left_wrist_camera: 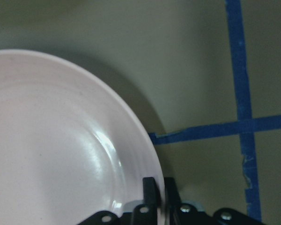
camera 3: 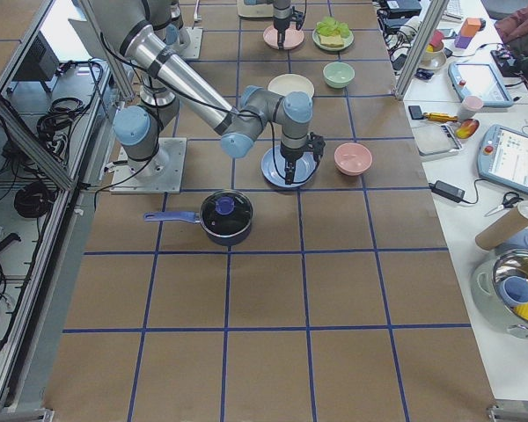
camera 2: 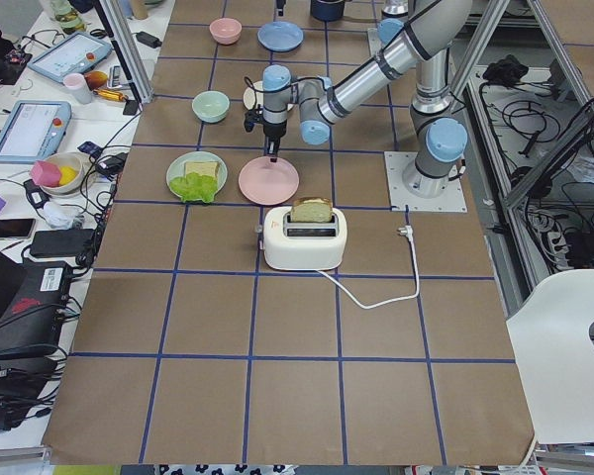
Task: Stack three plates with pink and blue
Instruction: 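Grasp the pink plate rim with left gripper while right grasps light blue plate, then carry the pink plate with the left gripper onto the cream plate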
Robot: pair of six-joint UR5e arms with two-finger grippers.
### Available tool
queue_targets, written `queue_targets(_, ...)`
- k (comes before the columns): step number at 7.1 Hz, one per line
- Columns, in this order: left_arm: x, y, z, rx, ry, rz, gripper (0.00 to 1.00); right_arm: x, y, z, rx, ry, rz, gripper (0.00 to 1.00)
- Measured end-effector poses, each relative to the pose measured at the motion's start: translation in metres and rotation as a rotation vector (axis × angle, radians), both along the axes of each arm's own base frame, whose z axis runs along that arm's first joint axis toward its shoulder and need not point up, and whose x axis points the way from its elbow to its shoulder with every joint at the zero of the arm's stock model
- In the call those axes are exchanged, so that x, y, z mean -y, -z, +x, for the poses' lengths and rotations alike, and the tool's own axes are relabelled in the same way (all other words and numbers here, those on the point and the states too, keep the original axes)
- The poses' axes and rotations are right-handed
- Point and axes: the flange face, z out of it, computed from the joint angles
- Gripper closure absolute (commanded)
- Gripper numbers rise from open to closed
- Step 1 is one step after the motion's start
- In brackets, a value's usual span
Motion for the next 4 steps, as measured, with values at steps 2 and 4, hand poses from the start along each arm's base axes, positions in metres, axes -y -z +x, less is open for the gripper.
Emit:
queue_targets(2, 0.002, -0.016, -0.020, -0.003, -0.016, -0.031, 1.00, 0.001, 0.027, -0.022, 0.054, -0.020, -0.014, 0.12)
queue_targets(4, 0.021, -0.058, -0.082, -0.018, -0.102, -0.035, 1.00, -0.001, 0.041, -0.029, 0.108, -0.010, -0.021, 0.27)
